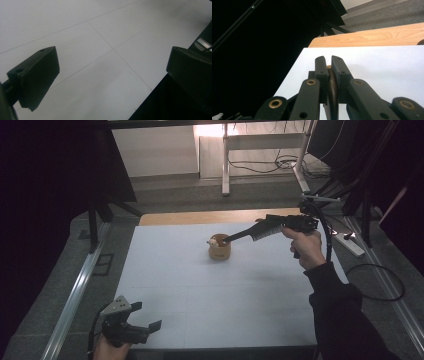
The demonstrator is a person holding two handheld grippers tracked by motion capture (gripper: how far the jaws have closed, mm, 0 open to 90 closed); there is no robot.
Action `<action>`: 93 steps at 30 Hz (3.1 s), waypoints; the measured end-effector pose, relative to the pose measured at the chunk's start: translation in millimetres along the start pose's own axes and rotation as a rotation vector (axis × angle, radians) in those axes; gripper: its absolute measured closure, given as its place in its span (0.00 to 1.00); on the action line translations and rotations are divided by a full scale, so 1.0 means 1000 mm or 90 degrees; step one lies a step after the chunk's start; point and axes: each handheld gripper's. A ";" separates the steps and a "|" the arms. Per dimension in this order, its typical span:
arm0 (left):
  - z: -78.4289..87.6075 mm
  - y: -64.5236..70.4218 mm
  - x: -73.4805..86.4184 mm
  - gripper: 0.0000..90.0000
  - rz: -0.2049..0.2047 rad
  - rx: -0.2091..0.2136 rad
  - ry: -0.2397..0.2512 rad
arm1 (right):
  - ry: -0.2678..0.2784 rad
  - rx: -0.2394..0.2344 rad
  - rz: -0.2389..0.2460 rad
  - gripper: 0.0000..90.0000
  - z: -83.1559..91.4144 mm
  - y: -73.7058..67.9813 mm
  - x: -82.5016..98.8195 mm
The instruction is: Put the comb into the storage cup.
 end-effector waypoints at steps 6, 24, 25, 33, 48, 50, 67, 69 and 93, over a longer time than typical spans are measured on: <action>0.000 0.000 0.000 0.00 0.001 0.002 0.000 | 0.000 0.012 0.001 0.94 -0.007 0.002 -0.001; -0.001 0.000 0.000 0.00 -0.005 0.007 -0.006 | -0.010 0.031 -0.001 0.94 -0.033 0.005 -0.004; -0.001 0.000 0.000 0.00 -0.005 0.008 -0.007 | -0.011 0.031 -0.002 0.94 -0.035 0.005 -0.004; -0.002 0.000 -0.001 0.00 -0.008 0.009 -0.009 | -0.018 0.039 -0.006 0.94 -0.047 0.005 -0.002; -0.002 0.000 -0.001 0.00 -0.008 0.014 -0.012 | -0.037 0.060 -0.010 0.94 -0.068 0.008 0.003; -0.002 0.000 -0.001 0.00 -0.008 0.014 -0.012 | -0.040 0.061 -0.011 0.94 -0.071 0.008 0.003; -0.003 0.000 -0.001 0.00 -0.011 0.017 -0.016 | -0.063 0.067 -0.009 0.94 -0.091 0.009 0.011; -0.003 0.000 -0.001 0.00 -0.010 0.017 -0.017 | -0.065 0.068 -0.008 0.94 -0.093 0.009 0.012; -0.004 -0.001 -0.002 0.00 -0.005 0.023 -0.020 | -0.056 0.072 -0.013 0.84 -0.102 0.013 0.016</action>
Point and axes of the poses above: each handheld gripper's, and its own axes: z roughly backward along the jaws, x roughly out of its underside, y roughly to its right, and after that the axes turned 2 degrees about -x, right-handed
